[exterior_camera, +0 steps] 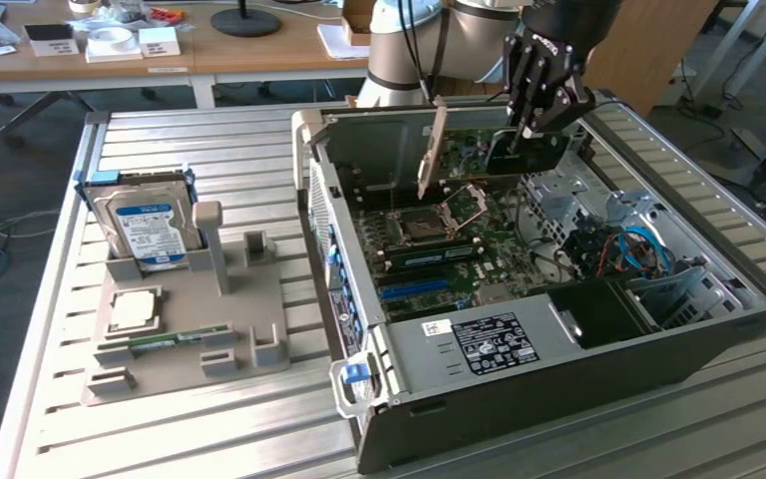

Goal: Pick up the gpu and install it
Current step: 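Insert the gpu into the slot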

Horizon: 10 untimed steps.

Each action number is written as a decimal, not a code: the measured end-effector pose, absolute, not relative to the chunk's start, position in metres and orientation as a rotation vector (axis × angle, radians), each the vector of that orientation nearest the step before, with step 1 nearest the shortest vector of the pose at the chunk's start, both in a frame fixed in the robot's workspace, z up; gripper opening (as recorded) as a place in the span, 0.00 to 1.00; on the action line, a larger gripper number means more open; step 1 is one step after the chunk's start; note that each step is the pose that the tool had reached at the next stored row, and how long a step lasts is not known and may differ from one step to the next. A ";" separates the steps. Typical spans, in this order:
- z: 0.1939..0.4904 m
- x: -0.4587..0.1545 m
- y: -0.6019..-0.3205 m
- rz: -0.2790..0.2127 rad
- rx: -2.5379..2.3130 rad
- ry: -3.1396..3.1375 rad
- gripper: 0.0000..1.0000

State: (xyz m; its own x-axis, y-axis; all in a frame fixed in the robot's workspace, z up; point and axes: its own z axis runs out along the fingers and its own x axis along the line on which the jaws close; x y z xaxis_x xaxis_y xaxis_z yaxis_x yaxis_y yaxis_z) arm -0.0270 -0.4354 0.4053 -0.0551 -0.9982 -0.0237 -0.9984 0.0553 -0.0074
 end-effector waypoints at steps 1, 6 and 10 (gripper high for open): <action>0.405 -0.027 -0.435 0.017 -2.144 2.266 0.27; 0.404 -0.027 -0.435 0.017 -2.144 2.266 0.27; 0.404 -0.027 -0.435 0.017 -2.144 2.266 0.27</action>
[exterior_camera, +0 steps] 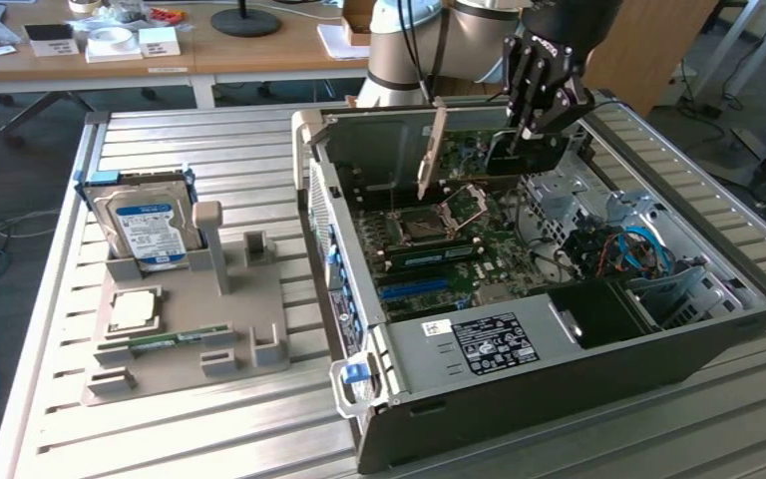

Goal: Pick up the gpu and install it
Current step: 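Insert the gpu into the slot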

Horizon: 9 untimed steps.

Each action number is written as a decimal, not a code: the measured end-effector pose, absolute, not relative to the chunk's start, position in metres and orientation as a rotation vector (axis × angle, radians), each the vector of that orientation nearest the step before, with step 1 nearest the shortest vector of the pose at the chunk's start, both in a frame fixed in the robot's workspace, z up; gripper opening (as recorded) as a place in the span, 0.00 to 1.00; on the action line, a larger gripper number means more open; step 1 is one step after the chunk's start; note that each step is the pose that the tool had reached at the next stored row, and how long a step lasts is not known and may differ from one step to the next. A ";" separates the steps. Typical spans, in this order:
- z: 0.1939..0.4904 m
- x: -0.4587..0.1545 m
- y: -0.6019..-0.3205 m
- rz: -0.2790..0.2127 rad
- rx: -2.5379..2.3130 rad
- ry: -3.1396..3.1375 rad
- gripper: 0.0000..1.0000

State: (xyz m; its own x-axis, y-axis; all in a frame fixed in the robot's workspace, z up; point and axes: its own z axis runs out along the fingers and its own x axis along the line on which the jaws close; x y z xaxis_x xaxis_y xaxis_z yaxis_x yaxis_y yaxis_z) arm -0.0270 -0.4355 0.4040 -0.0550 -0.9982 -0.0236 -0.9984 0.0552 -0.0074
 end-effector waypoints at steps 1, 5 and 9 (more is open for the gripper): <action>0.404 -0.027 -0.435 0.017 -2.144 2.266 0.27; 0.403 -0.027 -0.435 0.017 -2.144 2.265 0.27; 0.401 -0.027 -0.435 0.017 -2.144 2.266 0.27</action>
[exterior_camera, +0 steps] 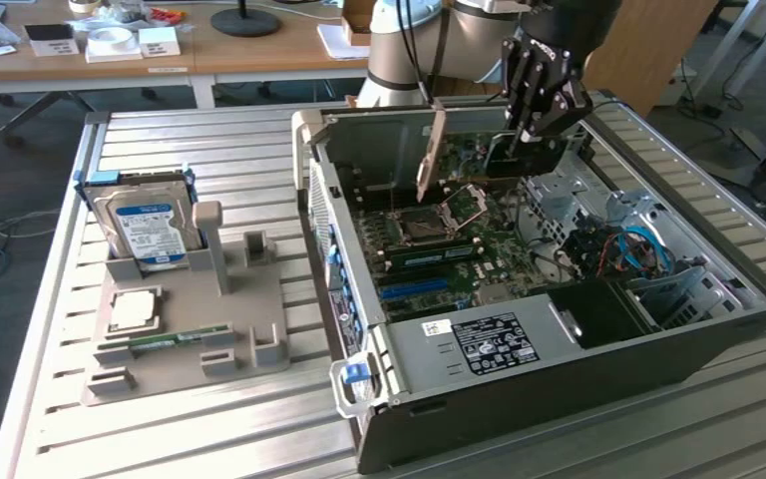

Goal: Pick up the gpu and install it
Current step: 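Insert the gpu into the slot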

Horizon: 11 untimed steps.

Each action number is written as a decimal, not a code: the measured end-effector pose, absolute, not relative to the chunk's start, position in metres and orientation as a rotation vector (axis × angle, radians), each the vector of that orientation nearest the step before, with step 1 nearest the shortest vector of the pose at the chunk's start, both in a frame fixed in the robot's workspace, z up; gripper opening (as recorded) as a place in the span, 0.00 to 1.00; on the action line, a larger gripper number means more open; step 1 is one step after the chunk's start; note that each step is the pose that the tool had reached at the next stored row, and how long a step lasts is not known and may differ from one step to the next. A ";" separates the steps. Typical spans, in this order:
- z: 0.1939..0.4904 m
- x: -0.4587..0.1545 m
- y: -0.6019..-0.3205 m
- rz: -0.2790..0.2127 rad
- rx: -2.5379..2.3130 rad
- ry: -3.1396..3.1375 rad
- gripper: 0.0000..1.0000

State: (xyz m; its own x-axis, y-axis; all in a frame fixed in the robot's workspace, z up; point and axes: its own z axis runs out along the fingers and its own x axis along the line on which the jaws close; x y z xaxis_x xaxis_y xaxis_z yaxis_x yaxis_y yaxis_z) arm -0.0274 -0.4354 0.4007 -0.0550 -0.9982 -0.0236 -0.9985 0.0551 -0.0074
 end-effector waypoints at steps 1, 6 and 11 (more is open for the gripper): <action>0.400 -0.027 -0.435 0.017 -2.144 2.266 0.27; 0.400 -0.028 -0.435 0.017 -2.144 2.266 0.27; 0.399 -0.030 -0.435 0.017 -2.144 2.266 0.27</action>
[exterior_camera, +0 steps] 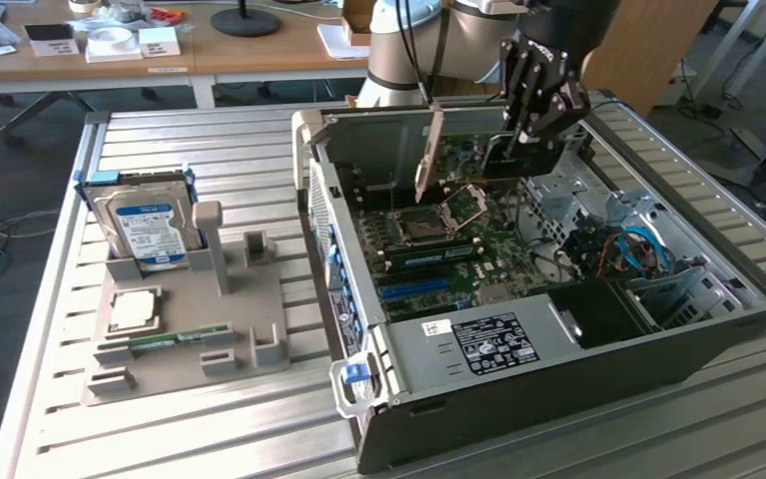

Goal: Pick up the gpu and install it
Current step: 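Insert the gpu into the slot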

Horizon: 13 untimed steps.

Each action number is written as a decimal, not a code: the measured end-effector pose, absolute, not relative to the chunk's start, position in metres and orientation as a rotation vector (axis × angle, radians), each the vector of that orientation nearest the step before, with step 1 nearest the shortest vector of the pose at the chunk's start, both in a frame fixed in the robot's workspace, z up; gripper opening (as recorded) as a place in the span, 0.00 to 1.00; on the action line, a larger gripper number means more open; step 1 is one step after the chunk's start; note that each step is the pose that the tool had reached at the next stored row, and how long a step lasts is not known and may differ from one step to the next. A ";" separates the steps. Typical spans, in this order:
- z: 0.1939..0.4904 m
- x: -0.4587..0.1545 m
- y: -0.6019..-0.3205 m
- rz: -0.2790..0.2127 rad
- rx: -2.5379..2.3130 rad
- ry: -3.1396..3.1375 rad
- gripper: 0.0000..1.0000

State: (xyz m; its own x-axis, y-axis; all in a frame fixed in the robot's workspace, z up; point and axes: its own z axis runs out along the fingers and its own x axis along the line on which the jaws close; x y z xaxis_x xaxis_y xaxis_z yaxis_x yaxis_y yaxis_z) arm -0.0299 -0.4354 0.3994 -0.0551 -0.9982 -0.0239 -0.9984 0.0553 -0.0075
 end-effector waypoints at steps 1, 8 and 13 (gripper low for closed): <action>0.399 -0.030 -0.435 0.017 -2.144 2.265 0.27; 0.397 -0.032 -0.435 0.014 -2.143 2.264 0.27; 0.394 -0.033 -0.435 0.013 -2.143 2.263 0.27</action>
